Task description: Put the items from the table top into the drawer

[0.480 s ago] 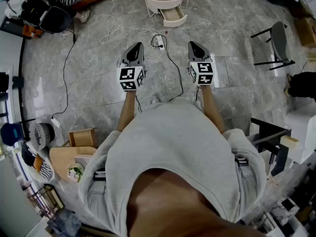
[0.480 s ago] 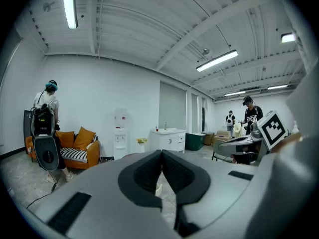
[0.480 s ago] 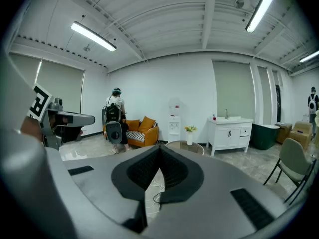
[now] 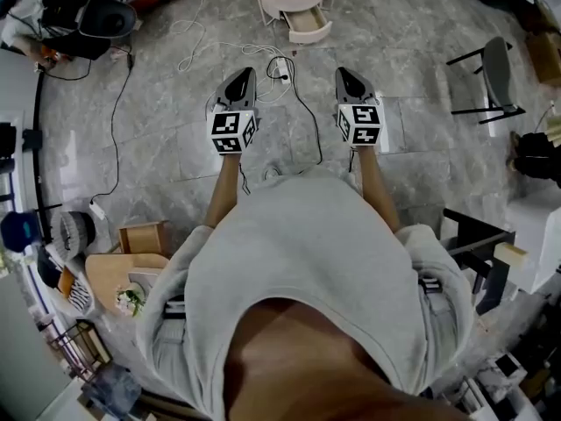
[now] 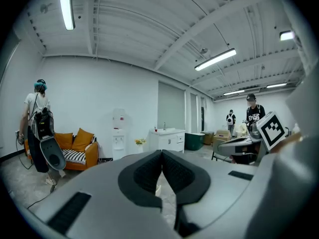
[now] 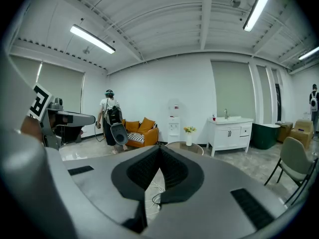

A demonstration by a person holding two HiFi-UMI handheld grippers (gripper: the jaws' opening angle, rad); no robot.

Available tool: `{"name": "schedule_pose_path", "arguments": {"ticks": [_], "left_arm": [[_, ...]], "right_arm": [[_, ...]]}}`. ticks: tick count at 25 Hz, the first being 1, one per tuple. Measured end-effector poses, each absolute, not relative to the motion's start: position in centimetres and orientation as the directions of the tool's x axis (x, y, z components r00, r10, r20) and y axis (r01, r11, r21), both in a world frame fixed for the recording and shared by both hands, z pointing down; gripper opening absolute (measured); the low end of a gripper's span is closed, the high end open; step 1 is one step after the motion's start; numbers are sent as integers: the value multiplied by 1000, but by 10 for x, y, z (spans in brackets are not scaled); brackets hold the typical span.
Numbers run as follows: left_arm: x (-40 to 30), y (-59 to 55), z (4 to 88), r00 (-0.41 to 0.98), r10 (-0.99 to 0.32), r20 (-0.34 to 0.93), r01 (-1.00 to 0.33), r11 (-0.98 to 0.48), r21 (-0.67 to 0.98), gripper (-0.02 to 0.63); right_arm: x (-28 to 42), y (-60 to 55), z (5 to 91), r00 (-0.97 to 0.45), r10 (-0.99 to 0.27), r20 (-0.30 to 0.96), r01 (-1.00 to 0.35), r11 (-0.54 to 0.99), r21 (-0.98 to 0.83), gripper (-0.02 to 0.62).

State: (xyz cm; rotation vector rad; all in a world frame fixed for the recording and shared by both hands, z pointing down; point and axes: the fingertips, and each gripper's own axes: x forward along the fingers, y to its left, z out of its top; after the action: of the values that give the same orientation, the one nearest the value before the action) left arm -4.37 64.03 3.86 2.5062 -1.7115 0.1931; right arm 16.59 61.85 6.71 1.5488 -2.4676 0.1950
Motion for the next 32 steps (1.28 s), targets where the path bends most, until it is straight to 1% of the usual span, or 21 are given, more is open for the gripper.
{"name": "schedule_pose_path", "arguments": {"ticks": [7, 13, 18, 24, 32], "left_arm": [[-10, 634, 40, 345, -925, 162, -937, -349, 0, 15], [-1, 631, 54, 318, -930, 184, -947, -319, 22, 15], [4, 614, 63, 322, -926, 199, -946, -322, 32, 15], [-3, 567, 73, 348, -915, 203, -937, -348, 39, 15], [-25, 461, 70, 412, -895, 172, -911, -407, 65, 15]], "right_arm": [[193, 609, 72, -446, -858, 255, -887, 461, 2, 23], [203, 602, 84, -464, -842, 276, -877, 481, -5, 23], [206, 585, 92, -468, -837, 284, -875, 484, -16, 23], [198, 544, 105, -449, -841, 302, -886, 463, -26, 23], [172, 450, 103, -407, -859, 312, -904, 428, -1, 23]]}}
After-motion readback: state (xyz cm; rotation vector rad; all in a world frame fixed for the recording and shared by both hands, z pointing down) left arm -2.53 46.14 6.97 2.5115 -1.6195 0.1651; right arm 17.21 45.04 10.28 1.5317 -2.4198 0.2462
